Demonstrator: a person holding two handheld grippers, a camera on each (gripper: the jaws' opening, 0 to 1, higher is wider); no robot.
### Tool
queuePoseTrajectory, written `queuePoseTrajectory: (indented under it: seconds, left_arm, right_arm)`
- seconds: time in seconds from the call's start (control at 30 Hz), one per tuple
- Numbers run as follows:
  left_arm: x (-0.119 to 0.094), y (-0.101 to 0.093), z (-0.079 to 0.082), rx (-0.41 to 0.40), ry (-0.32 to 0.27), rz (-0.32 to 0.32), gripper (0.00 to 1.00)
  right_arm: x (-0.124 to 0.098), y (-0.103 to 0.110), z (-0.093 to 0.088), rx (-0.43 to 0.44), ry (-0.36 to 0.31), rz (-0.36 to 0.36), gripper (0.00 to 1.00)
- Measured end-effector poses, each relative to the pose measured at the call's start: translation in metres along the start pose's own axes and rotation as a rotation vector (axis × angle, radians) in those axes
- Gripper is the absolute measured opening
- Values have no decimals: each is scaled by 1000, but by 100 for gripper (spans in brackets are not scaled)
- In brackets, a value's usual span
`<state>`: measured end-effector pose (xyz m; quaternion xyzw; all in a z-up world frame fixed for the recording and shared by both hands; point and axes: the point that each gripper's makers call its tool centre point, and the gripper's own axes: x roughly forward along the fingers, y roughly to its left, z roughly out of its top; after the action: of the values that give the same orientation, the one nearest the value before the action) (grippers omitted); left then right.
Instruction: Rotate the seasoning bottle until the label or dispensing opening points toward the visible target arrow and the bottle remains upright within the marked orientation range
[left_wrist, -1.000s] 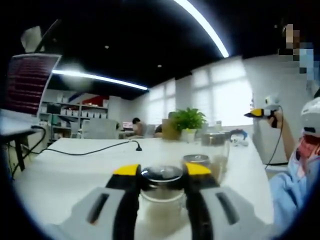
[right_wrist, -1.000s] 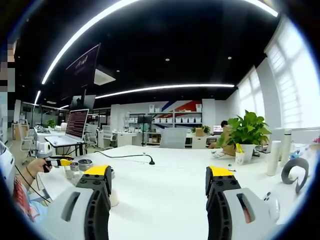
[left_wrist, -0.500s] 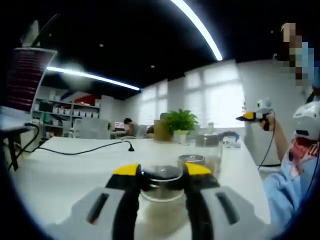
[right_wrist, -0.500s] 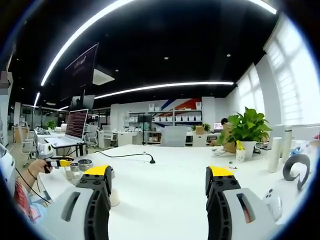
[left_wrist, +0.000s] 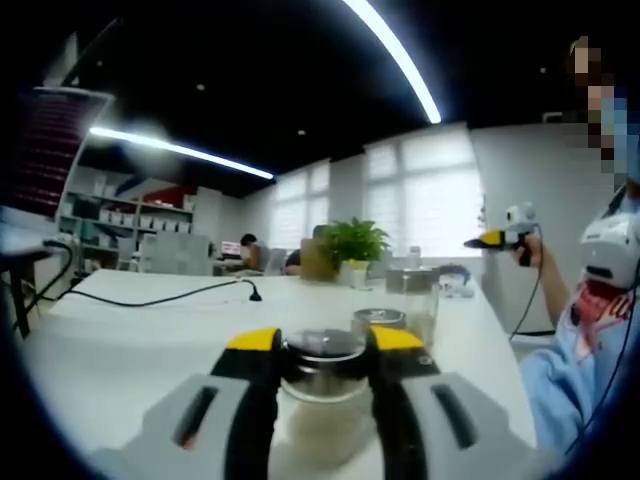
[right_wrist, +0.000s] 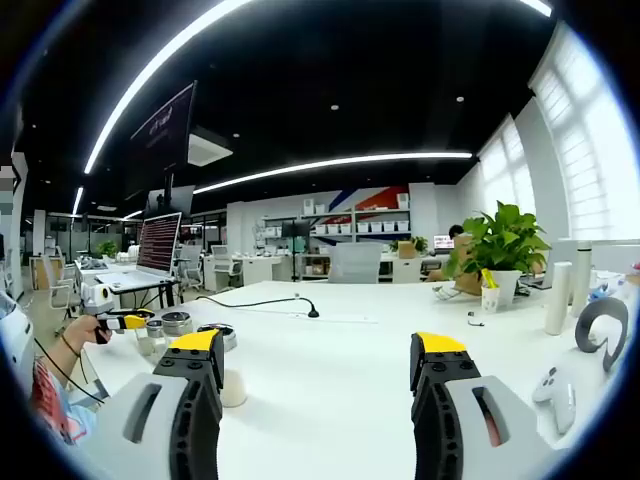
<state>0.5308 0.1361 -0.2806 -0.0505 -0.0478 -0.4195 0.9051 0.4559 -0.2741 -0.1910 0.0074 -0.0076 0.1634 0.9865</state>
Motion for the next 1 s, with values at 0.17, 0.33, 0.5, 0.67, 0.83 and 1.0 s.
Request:
queuePoseTrajectory:
  seconds: [0.17, 0.33, 0.5, 0.67, 0.83, 1.0]
  left_arm:
    - [0, 4, -1, -34, 4, 19, 36]
    - [-4, 11, -1, -17, 23, 78, 46]
    - [-2, 3, 3, -37, 18, 59, 49]
    - [-7, 8, 0, -86, 52, 135, 48]
    - [-14, 6, 13, -51, 32, 163, 49]
    - [-13, -2, 20, -22, 43, 182, 49]
  right_arm:
    - [2, 8, 1, -12, 2, 20, 79]
    - [-3, 5, 6, -48, -9, 10, 79]
    - [2, 4, 0, -28, 12, 12, 79]
    - [3, 7, -2, -29, 17, 18, 79]
    - [0, 6, 1, -40, 8, 11, 79]
    - [-2, 9, 7, -46, -13, 8, 79]
